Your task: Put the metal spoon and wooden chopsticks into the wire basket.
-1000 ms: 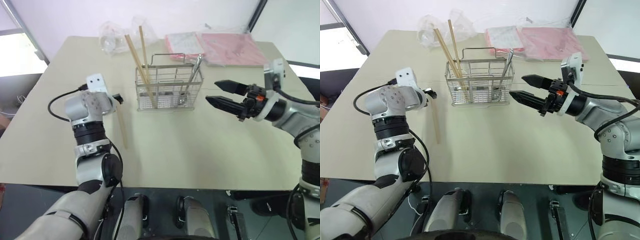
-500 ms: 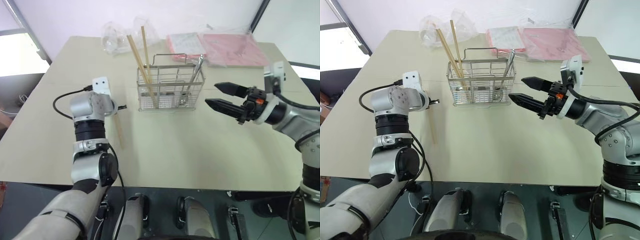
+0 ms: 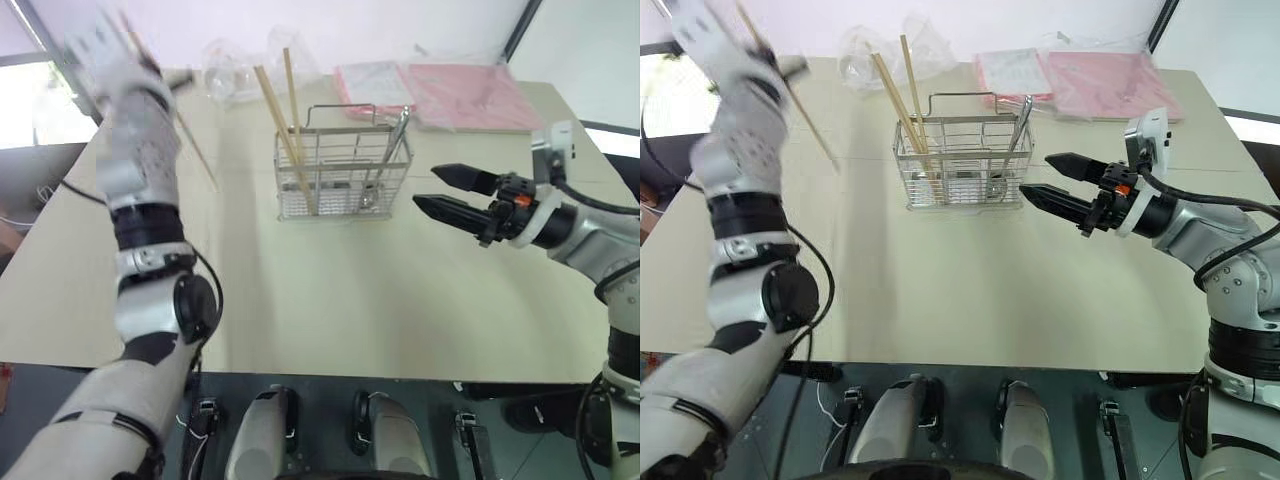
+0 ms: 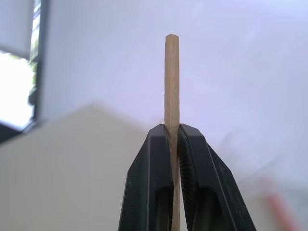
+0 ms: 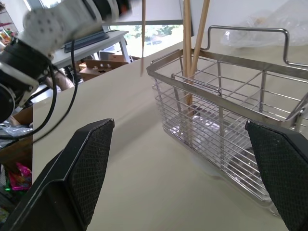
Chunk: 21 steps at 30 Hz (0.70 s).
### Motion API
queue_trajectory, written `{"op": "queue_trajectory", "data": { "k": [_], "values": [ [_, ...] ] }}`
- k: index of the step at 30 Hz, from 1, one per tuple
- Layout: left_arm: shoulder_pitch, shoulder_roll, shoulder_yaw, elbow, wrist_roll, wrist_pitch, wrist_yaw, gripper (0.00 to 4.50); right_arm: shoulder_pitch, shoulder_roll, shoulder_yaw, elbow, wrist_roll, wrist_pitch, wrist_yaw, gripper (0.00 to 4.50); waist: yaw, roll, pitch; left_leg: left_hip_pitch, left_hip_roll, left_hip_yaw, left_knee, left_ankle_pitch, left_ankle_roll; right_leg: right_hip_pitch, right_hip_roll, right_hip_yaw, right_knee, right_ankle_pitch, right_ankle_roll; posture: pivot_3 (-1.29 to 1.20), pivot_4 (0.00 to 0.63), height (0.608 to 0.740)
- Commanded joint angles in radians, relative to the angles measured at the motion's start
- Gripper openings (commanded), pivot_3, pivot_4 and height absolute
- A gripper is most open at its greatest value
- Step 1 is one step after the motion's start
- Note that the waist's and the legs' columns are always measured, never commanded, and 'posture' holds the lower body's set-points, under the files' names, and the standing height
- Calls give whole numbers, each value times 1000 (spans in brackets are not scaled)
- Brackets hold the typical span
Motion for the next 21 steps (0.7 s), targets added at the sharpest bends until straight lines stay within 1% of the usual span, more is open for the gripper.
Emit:
{"op": "queue_trajectory", "data": {
  "k": [1, 3, 5, 8, 14, 18, 21],
  "values": [
    [-43, -42, -53, -95, -102, -44, -131, 29, -27, -14, -36, -16, 29, 7, -7, 4500, -3, 0, 0, 0, 0, 1, 1, -1, 2, 1, 0, 0, -1, 1, 1, 0, 150, 699],
    [-37, -68, -94, -147, -132, -28, -183, 29, -25, -15, -40, -17, 35, 11, -9, 4500, -5, 0, 0, 2, 0, 1, 2, -2, 4, 6, 0, 0, -5, 2, 4, 0, 150, 699],
    [-11, -90, -144, -185, -132, -29, -220, 29, -16, -20, -45, -20, 38, 13, -10, 4500, -6, 0, 0, 2, 0, 1, 3, -5, 9, 7, 2, 0, -7, 3, 5, 0, 150, 699],
    [32, -115, -185, -194, -123, -45, -236, 29, -7, -22, -54, -25, 40, 18, -11, 4500, -6, 0, 0, 2, 1, 0, 3, -5, 10, 7, 3, 0, -7, 3, 5, 0, 150, 699],
    [138, -155, -295, -82, -20, -196, -291, 29, 5, -25, -78, -39, 55, 29, -29, 4500, -6, 0, 0, 3, 1, 1, 3, -5, 10, 7, 4, 0, -7, 3, 5, 0, 150, 699],
    [175, -181, -320, -29, 4, -253, -306, 29, 7, -31, -88, -42, 63, 33, -38, 4500, -5, 0, 0, 2, 1, 0, 3, -5, 11, 7, 3, 0, -8, 3, 5, 0, 150, 699],
    [193, -199, -325, -29, 3, -264, -312, 1168, 7, -33, -91, -42, 63, 32, -46, 4500, -5, 0, 0, 2, 1, 0, 3, -5, 11, 7, 3, 0, -8, 3, 5, 0, 150, 699]
  ]
}}
